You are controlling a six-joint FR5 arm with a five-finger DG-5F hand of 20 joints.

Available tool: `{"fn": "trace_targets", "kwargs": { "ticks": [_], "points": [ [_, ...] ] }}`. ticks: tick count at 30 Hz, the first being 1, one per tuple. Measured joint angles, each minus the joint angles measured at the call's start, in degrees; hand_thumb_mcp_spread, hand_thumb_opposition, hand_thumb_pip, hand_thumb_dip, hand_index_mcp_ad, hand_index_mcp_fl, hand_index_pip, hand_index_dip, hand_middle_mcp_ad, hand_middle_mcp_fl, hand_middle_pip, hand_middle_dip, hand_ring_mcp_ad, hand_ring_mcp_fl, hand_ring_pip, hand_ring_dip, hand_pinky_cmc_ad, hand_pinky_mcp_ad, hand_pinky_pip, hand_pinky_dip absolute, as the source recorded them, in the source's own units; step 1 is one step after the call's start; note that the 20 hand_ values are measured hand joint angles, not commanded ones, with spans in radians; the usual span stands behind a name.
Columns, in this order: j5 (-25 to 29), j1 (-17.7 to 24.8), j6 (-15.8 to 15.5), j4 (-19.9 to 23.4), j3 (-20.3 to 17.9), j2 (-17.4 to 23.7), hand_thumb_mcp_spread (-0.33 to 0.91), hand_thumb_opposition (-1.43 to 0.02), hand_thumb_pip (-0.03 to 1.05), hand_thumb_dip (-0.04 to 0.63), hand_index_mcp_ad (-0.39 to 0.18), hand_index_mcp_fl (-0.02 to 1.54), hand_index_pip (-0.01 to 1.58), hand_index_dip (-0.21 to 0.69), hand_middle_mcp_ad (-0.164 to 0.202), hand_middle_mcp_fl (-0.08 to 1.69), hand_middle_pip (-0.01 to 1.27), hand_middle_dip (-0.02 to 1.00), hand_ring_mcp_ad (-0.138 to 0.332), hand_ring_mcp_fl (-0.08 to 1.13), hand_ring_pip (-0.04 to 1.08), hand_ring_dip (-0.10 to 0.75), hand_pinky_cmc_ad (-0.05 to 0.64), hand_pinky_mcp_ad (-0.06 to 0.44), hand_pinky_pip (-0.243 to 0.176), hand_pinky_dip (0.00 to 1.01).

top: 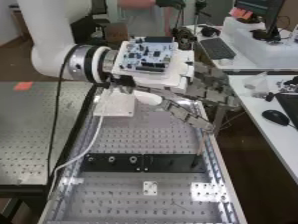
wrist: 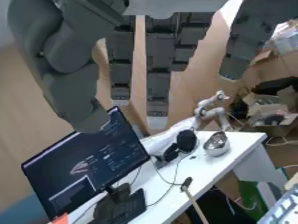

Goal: Grab the chopstick and place it in the clear container

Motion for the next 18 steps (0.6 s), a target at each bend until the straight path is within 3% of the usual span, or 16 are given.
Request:
{"fn": "trace_targets", "kwargs": {
  "ticks": [6,9,12,18],
  "points": [
    [-2.24,-2.32,3.42,1.45,2.19,-3.13,0.36,-0.81,0.72,0.349,-0.152,0.59,0.48,0.405,0.037,0.70,0.12,0.69,0.002,0.12,0.09,0.215,0.426,0.316,-0.045,0.26],
    [-3.00,-3.00,5.46,2.03,2.96,-4.63,0.38,-0.81,0.72,0.349,-0.154,0.70,0.64,0.405,0.033,0.84,0.14,0.69,0.005,0.14,0.09,0.218,0.426,0.312,-0.044,0.26],
    [-3.43,-3.46,7.69,2.57,3.44,-5.88,0.39,-0.82,0.71,0.346,-0.152,0.67,0.61,0.379,0.037,0.78,0.14,0.68,0.002,0.16,0.09,0.218,0.426,0.312,-0.047,0.24],
    [-3.70,-4.24,12.56,4.21,4.39,-8.46,0.41,-0.82,0.70,0.349,-0.154,0.66,0.54,0.361,0.033,0.82,0.14,0.68,0.002,0.16,0.09,0.218,0.428,0.312,-0.047,0.21]
  ]
}}
